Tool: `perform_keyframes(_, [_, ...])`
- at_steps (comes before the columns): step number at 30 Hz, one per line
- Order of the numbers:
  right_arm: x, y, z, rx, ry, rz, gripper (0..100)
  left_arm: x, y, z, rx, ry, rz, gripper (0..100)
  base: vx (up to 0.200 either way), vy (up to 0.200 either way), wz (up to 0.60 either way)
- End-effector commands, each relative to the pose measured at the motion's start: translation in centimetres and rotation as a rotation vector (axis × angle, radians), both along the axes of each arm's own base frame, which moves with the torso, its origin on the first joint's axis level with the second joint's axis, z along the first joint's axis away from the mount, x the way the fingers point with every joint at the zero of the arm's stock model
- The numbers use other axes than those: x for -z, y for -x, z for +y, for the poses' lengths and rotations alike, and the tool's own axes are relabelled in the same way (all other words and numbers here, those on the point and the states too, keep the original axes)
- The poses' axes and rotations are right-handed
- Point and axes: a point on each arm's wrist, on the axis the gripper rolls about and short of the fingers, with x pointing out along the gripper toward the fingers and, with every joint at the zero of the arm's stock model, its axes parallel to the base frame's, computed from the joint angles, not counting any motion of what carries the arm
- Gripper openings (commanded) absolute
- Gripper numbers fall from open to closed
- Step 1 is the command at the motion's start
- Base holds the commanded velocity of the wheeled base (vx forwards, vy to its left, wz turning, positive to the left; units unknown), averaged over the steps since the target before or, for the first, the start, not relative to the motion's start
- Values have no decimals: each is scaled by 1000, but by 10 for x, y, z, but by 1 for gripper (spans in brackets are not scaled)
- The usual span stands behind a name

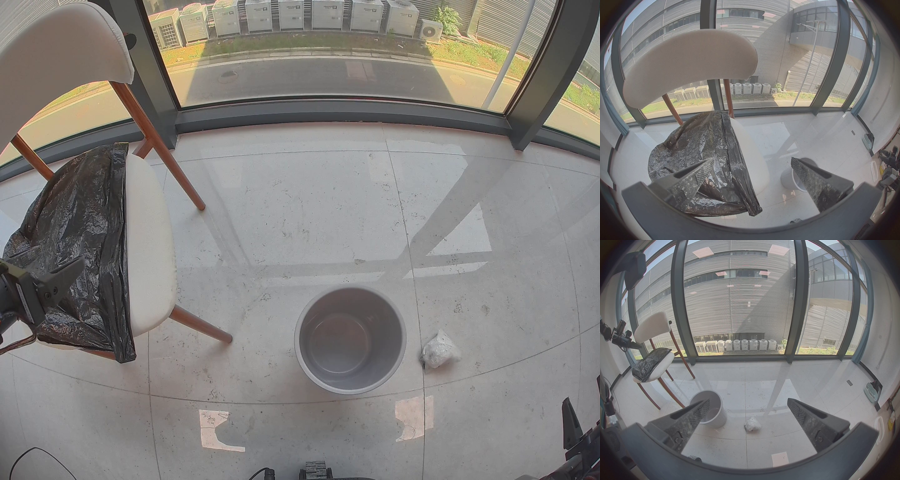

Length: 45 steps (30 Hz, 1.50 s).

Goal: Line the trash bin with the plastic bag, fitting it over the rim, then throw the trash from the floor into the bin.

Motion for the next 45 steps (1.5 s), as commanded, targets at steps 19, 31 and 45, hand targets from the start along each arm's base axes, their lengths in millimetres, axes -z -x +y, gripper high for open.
perform_keyframes(19, [5, 0, 0, 0, 0, 3, 100, 27, -78, -1, -5, -8, 111, 100, 0, 0, 0])
perform_keyframes(31, [5, 0, 0, 0, 0, 3, 100, 28, -114, -2, -24, -14, 60, 100, 0, 0, 0])
perform_keyframes(45, [5, 0, 0, 0, 0, 3, 100, 38, -137, -2, -78, -32, 127, 100, 0, 0, 0])
